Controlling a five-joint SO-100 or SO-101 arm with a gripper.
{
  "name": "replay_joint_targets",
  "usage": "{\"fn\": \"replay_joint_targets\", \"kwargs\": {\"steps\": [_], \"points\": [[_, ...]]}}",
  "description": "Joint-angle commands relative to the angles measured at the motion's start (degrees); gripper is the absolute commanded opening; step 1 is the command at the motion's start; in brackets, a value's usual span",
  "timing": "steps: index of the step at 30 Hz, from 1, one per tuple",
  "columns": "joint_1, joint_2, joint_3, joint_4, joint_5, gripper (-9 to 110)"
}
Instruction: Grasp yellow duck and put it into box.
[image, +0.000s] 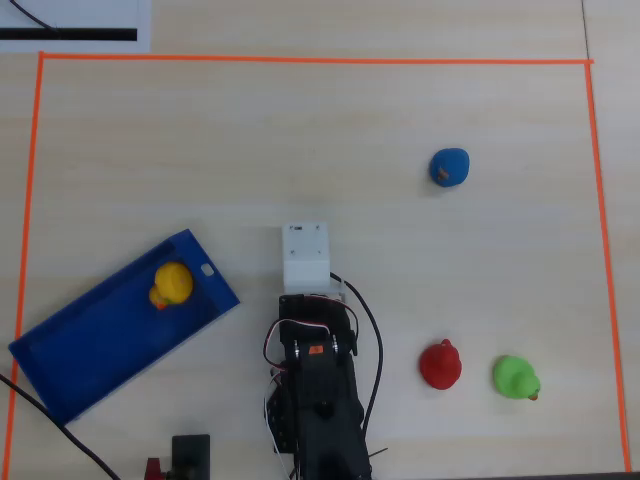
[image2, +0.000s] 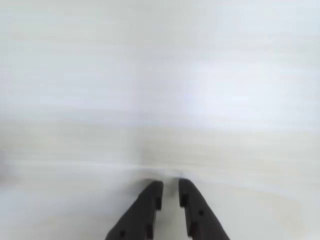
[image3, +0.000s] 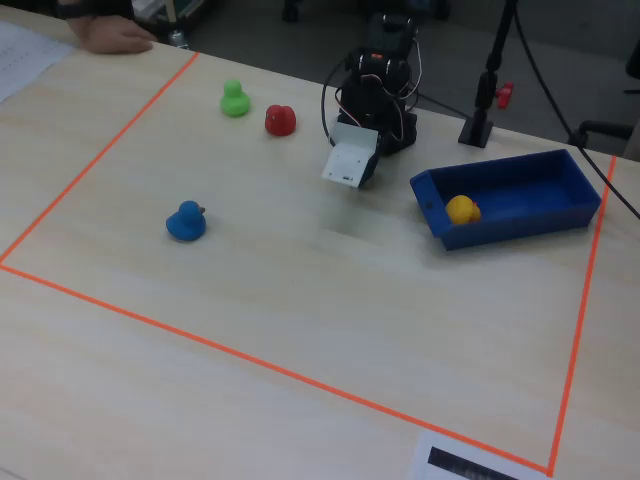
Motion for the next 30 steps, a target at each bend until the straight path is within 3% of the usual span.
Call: {"fn": "replay_joint_targets", "kwargs": {"steps": [1,30], "points": [[-0.7,1.0,0.0,1.1,0.9,0],[-0.5,2.4,0.2,1.8,2.1,0]]}}
